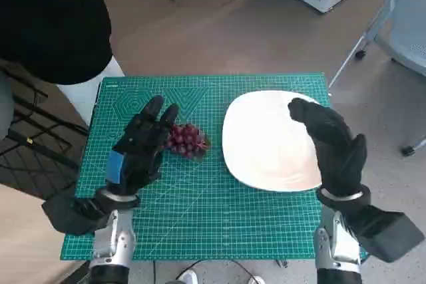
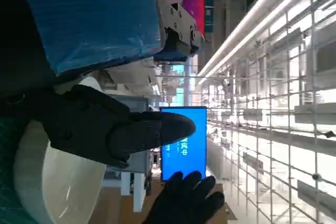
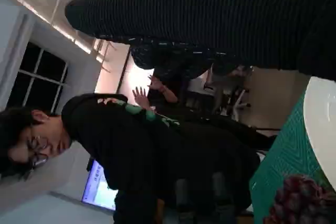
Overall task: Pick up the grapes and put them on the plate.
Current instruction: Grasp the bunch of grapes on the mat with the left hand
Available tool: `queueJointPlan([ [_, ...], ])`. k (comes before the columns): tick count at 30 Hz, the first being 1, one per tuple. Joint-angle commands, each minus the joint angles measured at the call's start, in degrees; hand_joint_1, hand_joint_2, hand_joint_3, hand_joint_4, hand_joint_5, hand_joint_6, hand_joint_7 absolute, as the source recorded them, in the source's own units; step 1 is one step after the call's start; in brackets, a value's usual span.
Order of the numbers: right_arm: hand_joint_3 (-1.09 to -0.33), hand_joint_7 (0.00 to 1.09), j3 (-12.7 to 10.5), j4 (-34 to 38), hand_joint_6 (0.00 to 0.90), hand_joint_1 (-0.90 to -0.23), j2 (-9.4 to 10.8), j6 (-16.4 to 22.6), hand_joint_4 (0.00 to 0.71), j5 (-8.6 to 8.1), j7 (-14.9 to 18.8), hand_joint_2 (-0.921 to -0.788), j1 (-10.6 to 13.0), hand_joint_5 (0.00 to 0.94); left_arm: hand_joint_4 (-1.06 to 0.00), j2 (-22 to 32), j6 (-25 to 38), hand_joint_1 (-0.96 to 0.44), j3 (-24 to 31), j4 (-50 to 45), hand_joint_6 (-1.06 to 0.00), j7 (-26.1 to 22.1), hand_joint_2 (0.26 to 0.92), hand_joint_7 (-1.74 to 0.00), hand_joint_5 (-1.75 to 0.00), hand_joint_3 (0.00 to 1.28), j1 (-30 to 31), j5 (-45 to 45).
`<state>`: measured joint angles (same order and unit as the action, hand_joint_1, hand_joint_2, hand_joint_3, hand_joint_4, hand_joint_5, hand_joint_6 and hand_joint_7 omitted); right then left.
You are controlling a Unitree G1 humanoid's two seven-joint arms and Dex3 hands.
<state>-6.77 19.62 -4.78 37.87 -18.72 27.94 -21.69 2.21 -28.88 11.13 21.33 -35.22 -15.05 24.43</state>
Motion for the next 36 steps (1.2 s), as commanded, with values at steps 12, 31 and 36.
queueJointPlan([
  [12, -0.736, 0.01, 0.15, 0.77, 0.211, -0.663, -0.45, -0.56, 0.26, 1.05, -0.21, -0.921, -0.04, 0.0, -0.06, 1.08, -4.64, -0.62, -0.98, 2.85, -0.14, 0.05, 0.921, 0.0, 0.0, 0.43, -2.0, -3.0],
  [31, -0.741, 0.01, 0.12, 1.92, 0.205, -0.663, -0.58, -0.02, 0.257, 1.39, -0.19, -0.921, -0.86, 0.0, -0.06, 0.95, -4.26, -0.44, -1.08, 2.31, -0.15, 1.14, 0.921, -0.01, 0.0, 0.12, -2.32, -2.08],
  [36, -0.741, 0.01, 0.13, 2.03, 0.204, -0.663, -0.61, -0.08, 0.257, 1.39, -0.19, -0.921, -0.97, 0.0, -0.06, 1.05, -4.34, -0.45, -1.13, 2.37, -0.15, 1.27, 0.921, -0.01, 0.0, 0.12, -2.35, -2.23],
])
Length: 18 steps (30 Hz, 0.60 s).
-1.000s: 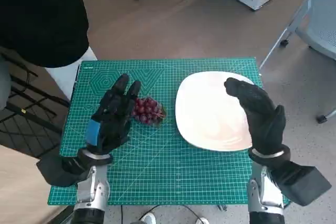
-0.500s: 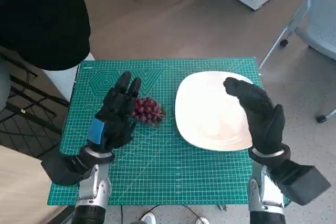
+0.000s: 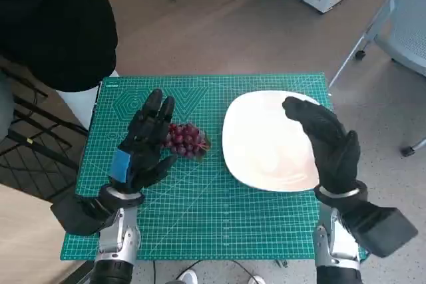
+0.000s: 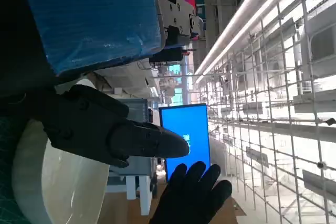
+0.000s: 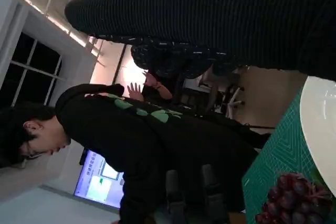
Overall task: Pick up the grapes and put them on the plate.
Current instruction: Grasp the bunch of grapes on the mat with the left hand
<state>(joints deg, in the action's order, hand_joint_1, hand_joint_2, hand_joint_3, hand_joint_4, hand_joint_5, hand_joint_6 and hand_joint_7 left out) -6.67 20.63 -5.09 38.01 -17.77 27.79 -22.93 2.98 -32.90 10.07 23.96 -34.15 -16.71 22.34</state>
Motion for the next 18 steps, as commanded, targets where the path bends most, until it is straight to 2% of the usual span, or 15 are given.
queueJointPlan([
  [1, -0.741, 0.01, 0.02, 1.01, 0.204, -0.663, -0.31, -0.25, 0.257, 0.41, -0.03, -0.921, 0.26, 0.0, -0.06, 0.3, -0.35, -0.45, -0.11, -0.29, -0.15, 0.21, 0.921, -0.01, 0.0, 0.12, -0.66, -0.16],
  [18, -0.744, 0.01, 0.19, 0.71, 0.202, -0.66, -0.42, -0.23, 0.256, 0.93, -0.28, -0.921, 0.32, 0.0, -0.11, 1.26, 0.69, -0.47, -0.6, -1.74, -0.19, 1.02, 0.921, -0.02, -0.02, 0.13, -0.26, -0.79],
])
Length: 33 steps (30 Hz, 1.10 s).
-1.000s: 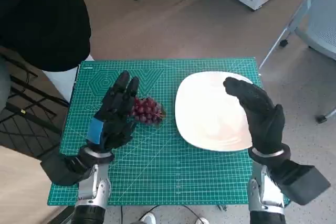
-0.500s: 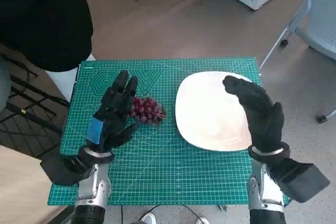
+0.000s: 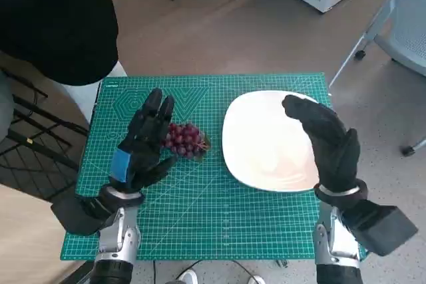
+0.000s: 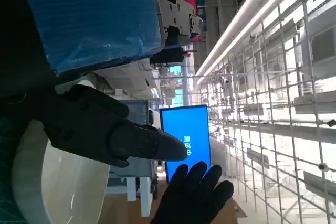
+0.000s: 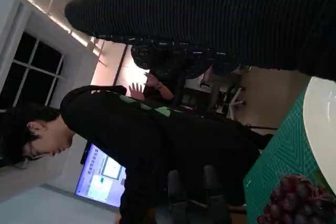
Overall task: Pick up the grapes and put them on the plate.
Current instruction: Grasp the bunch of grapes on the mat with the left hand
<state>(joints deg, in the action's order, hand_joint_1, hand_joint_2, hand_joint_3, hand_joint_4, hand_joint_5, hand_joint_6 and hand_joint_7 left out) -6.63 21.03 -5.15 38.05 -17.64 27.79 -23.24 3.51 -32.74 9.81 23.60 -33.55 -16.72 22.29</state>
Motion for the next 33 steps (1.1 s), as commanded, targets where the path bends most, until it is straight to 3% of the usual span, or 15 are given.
queueJointPlan([
  [1, -0.744, 0.01, 0.16, 0.18, 0.202, -0.66, -0.39, -0.34, 0.256, 0.83, -0.32, -0.921, 0.67, 0.0, -0.12, 0.94, 0.54, -0.48, -0.41, -1.61, -0.19, 0.7, 0.921, -0.02, -0.02, 0.13, -0.27, -1.13],
  [5, -0.744, 0.01, 0.15, -0.08, 0.201, -0.66, -0.55, -0.48, 0.256, 0.92, -0.5, -0.921, 0.66, 0.001, -0.14, 3.12, -1.08, -0.5, -0.57, -2.67, -0.2, 4.16, 0.921, -0.03, -0.03, 0.15, -0.59, -6.98],
  [9, -0.744, 0.02, 0.15, -0.22, 0.202, -0.66, -0.62, -0.66, 0.257, 0.96, -0.68, -0.921, 0.57, 0.001, -0.14, 8.18, -3.28, -0.56, -0.35, -5.65, -0.21, 13.51, 0.921, -0.03, -0.02, 0.16, -0.79, -23.71],
  [14, -0.744, 0.02, 0.14, -0.23, 0.201, -0.66, -0.57, -0.83, 0.257, 0.76, -0.69, -0.921, 0.46, 0.001, -0.06, 14.25, 3.81, -0.65, -2.13, -13.42, -0.15, 22.08, 0.909, -0.01, 0.0, 0.1, -0.64, -44.25],
  [19, -0.743, 0.02, 0.07, 0.0, 0.201, -0.66, -0.58, -0.72, 0.259, 0.48, -0.51, -0.921, 0.27, 0.002, -0.01, 17.56, 13.59, -0.66, -5.08, -18.08, -0.1, 22.67, 0.828, 0.0, 0.0, 0.03, -1.95, -55.67],
  [24, -0.743, 0.02, -0.11, 0.48, 0.201, -0.66, -0.79, -0.22, 0.261, 0.28, -0.15, -0.921, -0.02, 0.002, 0.0, 17.94, 20.57, -0.6, -8.2, -18.26, -0.09, 22.11, 0.751, -0.01, 0.0, 0.0, -4.07, -61.34],
  [33, -0.741, 0.02, -0.58, 0.96, 0.201, -0.657, -1.21, 0.3, 0.262, -0.52, 0.36, -0.921, -0.31, 0.003, 0.0, 17.81, 29.16, -0.55, -14.4, -15.2, -0.15, 21.27, 0.721, -0.03, 0.0, 0.0, -7.58, -66.21],
])
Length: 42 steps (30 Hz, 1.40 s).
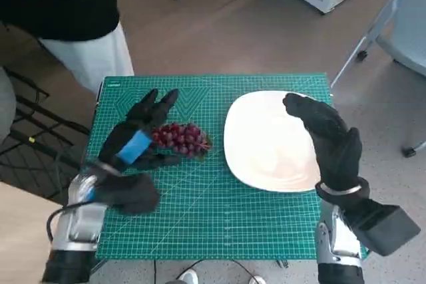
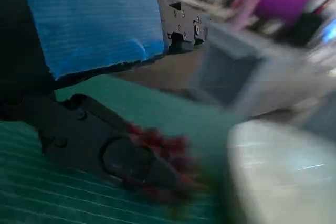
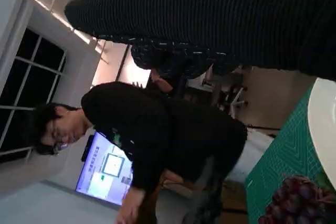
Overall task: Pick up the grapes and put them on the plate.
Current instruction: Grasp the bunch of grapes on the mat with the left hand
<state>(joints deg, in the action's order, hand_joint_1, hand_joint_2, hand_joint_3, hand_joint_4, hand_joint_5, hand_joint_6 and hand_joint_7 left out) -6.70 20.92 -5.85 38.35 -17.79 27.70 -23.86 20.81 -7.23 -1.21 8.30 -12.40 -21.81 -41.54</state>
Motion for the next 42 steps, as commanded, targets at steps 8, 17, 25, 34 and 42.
queueJointPlan([
  [8, -0.736, 0.02, -1.06, 0.83, 0.202, -0.662, -0.64, -0.06, 0.264, -1.35, 0.35, -0.921, 0.55, 0.003, 0.0, 0.3, 9.62, -0.53, -8.47, 4.48, -0.16, -0.66, 0.715, -0.02, 0.0, 0.0, -6.23, -3.3],
  [17, -0.73, 0.02, -1.73, 0.68, 0.204, -0.659, -0.8, 0.19, 0.267, -1.54, 0.13, -0.921, 0.87, 0.004, 0.0, -0.18, 14.54, -0.47, -12.46, 10.07, -0.16, -1.85, 0.71, -0.01, 0.0, 0.0, -10.57, -3.01],
  [25, -0.726, 0.03, -1.89, 0.05, 0.206, -0.662, -0.53, -0.09, 0.269, -1.33, -0.27, -0.921, 1.17, 0.005, 0.0, -0.94, 17.48, -0.42, -15.55, 17.1, -0.16, -3.03, 0.707, -0.01, 0.0, 0.0, -14.88, -2.46],
  [34, -0.721, 0.03, -2.08, -0.05, 0.206, -0.658, -0.35, -0.12, 0.27, -1.31, -0.5, -0.921, 1.43, 0.004, 0.0, -1.67, 20.42, -0.43, -18.5, 26.67, -0.16, -4.93, 0.708, 0.0, 0.0, 0.0, -19.46, -1.68],
  [42, -0.716, 0.03, -2.24, 0.4, 0.207, -0.655, -0.25, 0.3, 0.272, -1.24, -0.42, -0.921, 1.53, 0.004, 0.0, -3.06, 22.18, -0.42, -20.37, 36.31, -0.15, -4.99, 0.708, 0.0, 0.0, 0.0, -23.66, -0.64],
])
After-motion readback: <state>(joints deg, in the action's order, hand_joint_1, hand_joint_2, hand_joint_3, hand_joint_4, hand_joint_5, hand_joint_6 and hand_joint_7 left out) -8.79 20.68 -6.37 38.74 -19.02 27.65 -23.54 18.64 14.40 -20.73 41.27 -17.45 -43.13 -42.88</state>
